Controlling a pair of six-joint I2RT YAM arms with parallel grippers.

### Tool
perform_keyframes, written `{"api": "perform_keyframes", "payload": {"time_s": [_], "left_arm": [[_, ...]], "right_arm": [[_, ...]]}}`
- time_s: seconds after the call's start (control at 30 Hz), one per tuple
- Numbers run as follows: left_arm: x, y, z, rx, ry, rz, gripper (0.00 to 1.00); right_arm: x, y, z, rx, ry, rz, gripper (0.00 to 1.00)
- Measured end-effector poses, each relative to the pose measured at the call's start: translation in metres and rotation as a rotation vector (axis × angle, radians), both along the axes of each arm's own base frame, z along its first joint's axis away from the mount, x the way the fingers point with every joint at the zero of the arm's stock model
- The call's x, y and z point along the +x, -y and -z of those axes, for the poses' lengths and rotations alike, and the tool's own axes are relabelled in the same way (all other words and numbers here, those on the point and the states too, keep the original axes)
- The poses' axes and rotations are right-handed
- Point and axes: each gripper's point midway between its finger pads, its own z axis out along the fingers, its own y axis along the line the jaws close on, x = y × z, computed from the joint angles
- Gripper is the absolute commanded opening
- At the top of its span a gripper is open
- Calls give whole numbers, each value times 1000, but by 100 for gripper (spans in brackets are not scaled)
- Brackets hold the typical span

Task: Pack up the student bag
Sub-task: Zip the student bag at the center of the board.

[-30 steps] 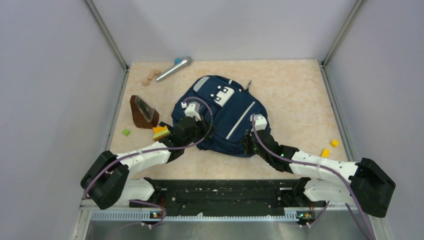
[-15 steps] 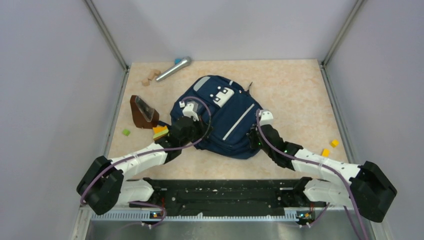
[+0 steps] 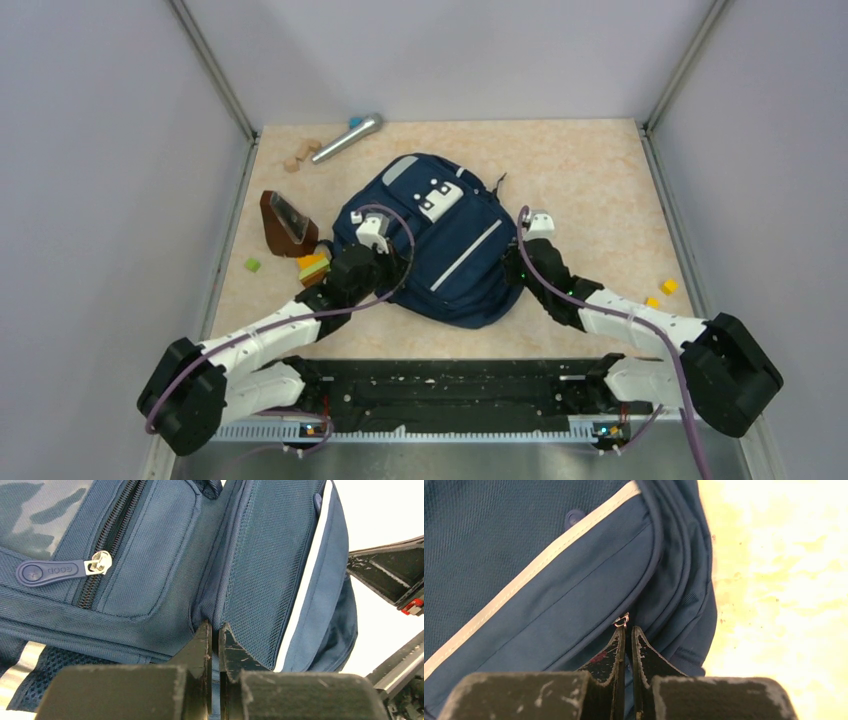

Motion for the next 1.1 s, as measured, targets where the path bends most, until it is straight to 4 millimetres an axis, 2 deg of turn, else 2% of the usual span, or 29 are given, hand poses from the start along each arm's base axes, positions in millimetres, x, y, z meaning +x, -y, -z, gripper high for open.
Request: {"api": "perform_keyframes", "payload": {"time_s": [0.17, 0.2, 0.23, 0.27, 0.37, 0.47, 0.53, 0.63, 0.7, 0.8, 1.1], "left_arm": [[-4, -13, -1, 54, 14, -19, 0], [-5, -16, -1, 64, 15, -23, 3], [-6, -18, -2, 70, 16, -25, 18], [-7, -20, -2, 76, 16, -27, 29], [-7, -25, 0, 112, 27, -34, 54], [-7, -28, 0, 166, 56, -36, 58], [-8, -23, -8, 202, 91, -22, 58], [-6, -8, -32, 230, 170, -1, 59], [-5, 10, -52, 222, 235, 24, 59], [-7, 39, -63, 192, 298, 88, 58], [-17, 120, -10, 248, 264, 302, 59]], "right_arm": [[7, 0, -1, 27, 5, 14, 0], [7, 0, -1, 31, 4, 12, 0], [8, -1, -1, 37, 4, 6, 0], [8, -3, -2, 43, 5, -2, 0], [8, -5, -4, 57, 6, -14, 0], [8, -5, -6, 68, 7, -19, 0], [7, -5, -9, 77, 11, -24, 0], [4, -4, -16, 92, 25, -31, 0], [1, -3, -19, 104, 37, -34, 0], [-2, -2, -23, 122, 48, -37, 0], [-8, 1, -24, 131, 54, -42, 0]]}}
